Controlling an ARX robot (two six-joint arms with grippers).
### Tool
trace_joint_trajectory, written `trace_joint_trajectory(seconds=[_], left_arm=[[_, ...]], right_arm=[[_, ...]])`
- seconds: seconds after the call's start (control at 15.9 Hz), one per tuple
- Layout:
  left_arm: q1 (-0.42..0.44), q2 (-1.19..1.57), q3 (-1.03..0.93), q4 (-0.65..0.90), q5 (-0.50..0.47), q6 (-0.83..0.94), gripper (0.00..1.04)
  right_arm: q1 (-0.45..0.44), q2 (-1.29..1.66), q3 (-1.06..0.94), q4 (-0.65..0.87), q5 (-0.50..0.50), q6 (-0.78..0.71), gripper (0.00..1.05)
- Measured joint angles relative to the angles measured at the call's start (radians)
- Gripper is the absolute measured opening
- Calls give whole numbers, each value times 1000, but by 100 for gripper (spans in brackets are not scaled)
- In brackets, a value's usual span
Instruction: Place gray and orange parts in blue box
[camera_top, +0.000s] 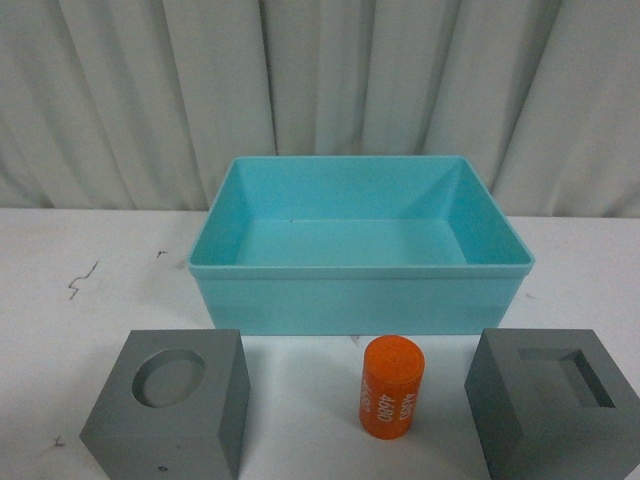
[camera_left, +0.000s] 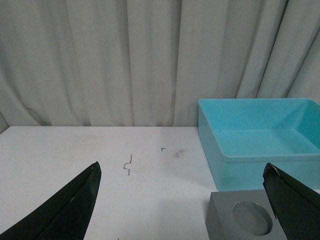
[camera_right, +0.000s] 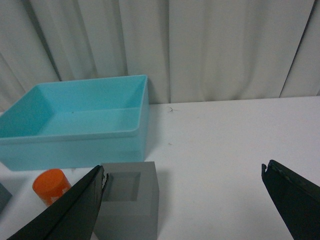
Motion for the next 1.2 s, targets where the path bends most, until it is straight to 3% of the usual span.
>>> trace_joint_trajectory(seconds=[0.19, 0.32, 0.44, 0.63, 0.95, 1.2], left_arm=[[0, 0, 0, 0, 0, 0, 98], [0, 0, 0, 0, 0, 0, 98], [0, 0, 0, 0, 0, 0, 98], [0, 0, 0, 0, 0, 0, 98], [0, 0, 0, 0, 0, 0, 98], [0, 0, 0, 0, 0, 0, 98]], right_arm=[[-39, 400, 148, 302, -62, 88, 98], [-29, 815, 306, 460, -83, 157, 98], [12, 1187, 483, 401, -71, 189, 98], [105, 1463, 553, 284, -76, 173, 98], [119, 1613, 609, 216, -91, 163, 98], [132, 1672, 621, 247, -117, 194, 98]])
